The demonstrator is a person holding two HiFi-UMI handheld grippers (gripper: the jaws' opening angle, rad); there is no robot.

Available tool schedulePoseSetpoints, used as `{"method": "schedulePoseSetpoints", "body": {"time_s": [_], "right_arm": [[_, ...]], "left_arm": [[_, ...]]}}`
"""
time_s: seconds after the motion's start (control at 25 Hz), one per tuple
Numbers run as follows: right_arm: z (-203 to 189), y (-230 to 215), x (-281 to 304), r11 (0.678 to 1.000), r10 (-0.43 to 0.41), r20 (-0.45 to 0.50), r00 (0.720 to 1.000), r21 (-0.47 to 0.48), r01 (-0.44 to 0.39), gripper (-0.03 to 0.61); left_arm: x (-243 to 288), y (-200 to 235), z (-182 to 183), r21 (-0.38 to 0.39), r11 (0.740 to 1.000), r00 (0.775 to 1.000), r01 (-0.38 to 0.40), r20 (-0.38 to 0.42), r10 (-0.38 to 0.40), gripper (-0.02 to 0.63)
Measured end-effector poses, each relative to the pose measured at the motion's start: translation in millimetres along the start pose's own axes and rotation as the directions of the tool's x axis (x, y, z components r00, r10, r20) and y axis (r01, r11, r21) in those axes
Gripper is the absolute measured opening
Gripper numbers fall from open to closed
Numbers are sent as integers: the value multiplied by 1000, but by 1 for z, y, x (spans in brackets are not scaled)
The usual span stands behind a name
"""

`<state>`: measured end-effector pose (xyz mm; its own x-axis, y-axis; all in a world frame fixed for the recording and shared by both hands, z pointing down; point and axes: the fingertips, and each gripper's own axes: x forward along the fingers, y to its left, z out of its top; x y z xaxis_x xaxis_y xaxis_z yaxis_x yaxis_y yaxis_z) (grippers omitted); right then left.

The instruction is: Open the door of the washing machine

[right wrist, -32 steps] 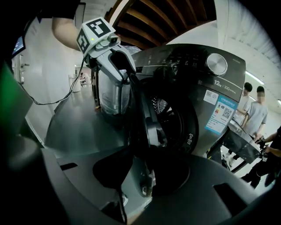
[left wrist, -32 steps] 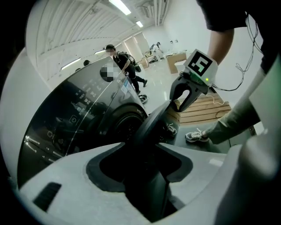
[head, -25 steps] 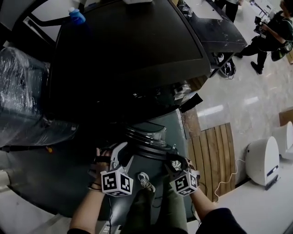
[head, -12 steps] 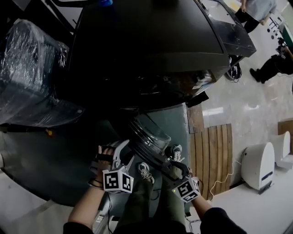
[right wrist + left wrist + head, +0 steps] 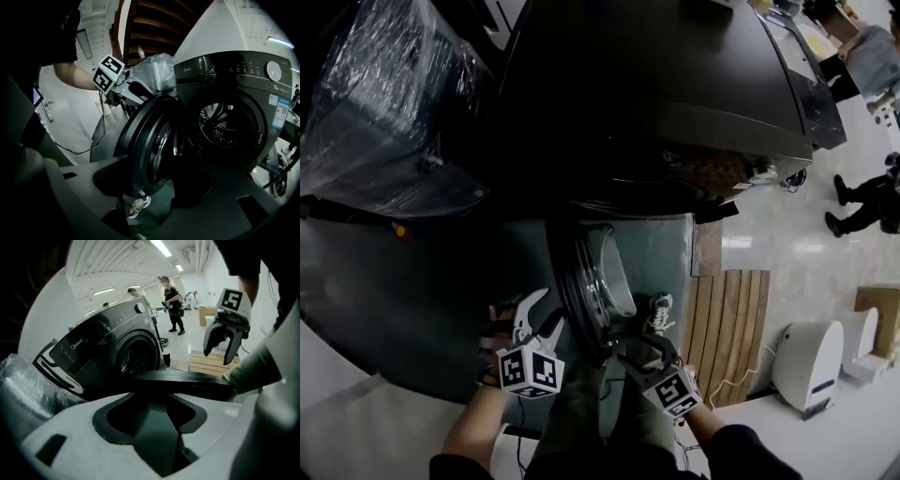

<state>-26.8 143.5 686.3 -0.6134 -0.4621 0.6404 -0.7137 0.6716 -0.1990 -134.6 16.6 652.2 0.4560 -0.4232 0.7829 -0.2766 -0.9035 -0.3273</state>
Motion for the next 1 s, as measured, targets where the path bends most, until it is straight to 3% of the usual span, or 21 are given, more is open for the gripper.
{"method": "schedulePoseSetpoints", "body": {"time_s": [0.16,0.48,0.8,1.0], "right_arm": [[28,-4,14,999,6,18,1000,-44,-5,244],[72,4,43,998,10,62,998,-69,-6,239],[98,16,65,997,32,78,996,-74,-26,233],[104,15,75,995,40,66,997,-89,-34,232]], "left_arm": [[-15,13,-29,-148,987,998,-67,-9,67,194],[-40,58,-81,-355,916,982,-187,-36,187,156],[-51,106,-136,-401,869,957,-290,-105,270,131],[-52,141,-168,-376,858,936,-351,-153,316,39]]}}
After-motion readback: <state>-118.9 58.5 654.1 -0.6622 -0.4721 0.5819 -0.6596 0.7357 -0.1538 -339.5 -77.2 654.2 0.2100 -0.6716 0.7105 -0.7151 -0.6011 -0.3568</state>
